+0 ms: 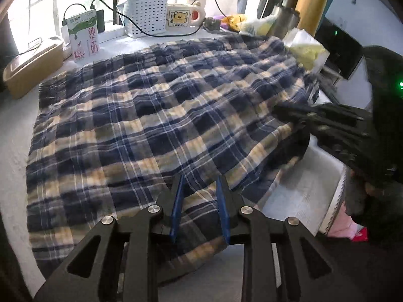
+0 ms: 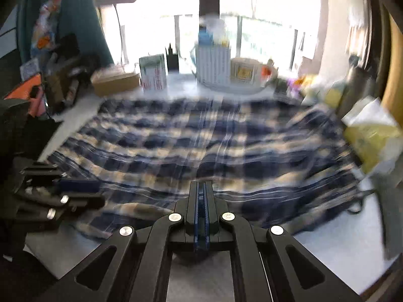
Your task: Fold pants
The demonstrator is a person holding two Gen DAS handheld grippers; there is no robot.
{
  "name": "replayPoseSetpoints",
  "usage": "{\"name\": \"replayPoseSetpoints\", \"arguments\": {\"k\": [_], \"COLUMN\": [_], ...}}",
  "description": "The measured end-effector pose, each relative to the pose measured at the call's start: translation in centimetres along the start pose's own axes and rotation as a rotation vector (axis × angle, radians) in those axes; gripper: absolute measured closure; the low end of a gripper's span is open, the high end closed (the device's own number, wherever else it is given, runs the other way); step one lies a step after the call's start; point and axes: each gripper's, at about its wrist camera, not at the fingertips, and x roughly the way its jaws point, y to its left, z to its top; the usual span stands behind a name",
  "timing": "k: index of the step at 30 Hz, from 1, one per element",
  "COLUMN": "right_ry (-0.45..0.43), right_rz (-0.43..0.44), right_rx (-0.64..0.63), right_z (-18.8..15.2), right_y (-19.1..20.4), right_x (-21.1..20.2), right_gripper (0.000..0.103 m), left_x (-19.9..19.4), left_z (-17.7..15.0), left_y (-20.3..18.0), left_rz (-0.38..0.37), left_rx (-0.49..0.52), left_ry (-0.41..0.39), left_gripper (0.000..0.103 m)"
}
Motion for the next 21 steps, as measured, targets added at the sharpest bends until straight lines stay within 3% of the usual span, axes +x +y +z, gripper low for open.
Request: {"name": "replayPoseSetpoints", "arguments": {"k": [2, 8, 14, 15, 16, 17, 18, 21], "right_ry": [0.084, 0.089, 0.095, 0.073, 0.056, 0.028, 0.007, -0.013], "right_rz": [0.024, 0.044, 0.066, 0.055, 0.045, 0.034, 0.031, 0.000], "right_rx": [-0.006, -0.042, -0.056, -0.063, -0.064, -0.058, -0.055, -0.059], "right_z": [-0.9, -2.5, -2.5, -2.0, -1.6, -0.9, -0.5, 1.5], "right_y": [0.2, -0.8, -2.3, -2.8, -3.1, -3.6, -4.1, -5.5], "right_x": [1.9, 0.5, -0.6, -1.0, -1.1, -1.3, -1.4, -0.7], "right_gripper": [0.099, 0.099, 0.096, 0.076, 0.031, 0.011, 0.002, 0.002], "left_x": [-0.4, -1.8, -3.3, -3.3, -3.2, -3.1, -3.0, -2.6], "left_z": [-0.4, -0.9, 0.0, 0.6, 1.0, 1.4, 2.3, 4.2], "left_y": [0.1, 1.0, 3.2, 4.1, 4.9, 5.3, 6.1, 7.8], "left_rz": [-0.002, -0.018, 0.053, 0.072, 0.090, 0.109, 0.140, 0.183], "left_rx": [-0.009, -0.055, -0.070, -0.081, -0.089, -0.092, -0.094, -0.091], "left_ry": [0.004, -0.001, -0.018, -0.022, -0.021, -0.020, -0.021, -0.023], "left_gripper": [0.075, 0.065, 0.062, 0.062, 0.062, 0.062, 0.062, 0.062]}}
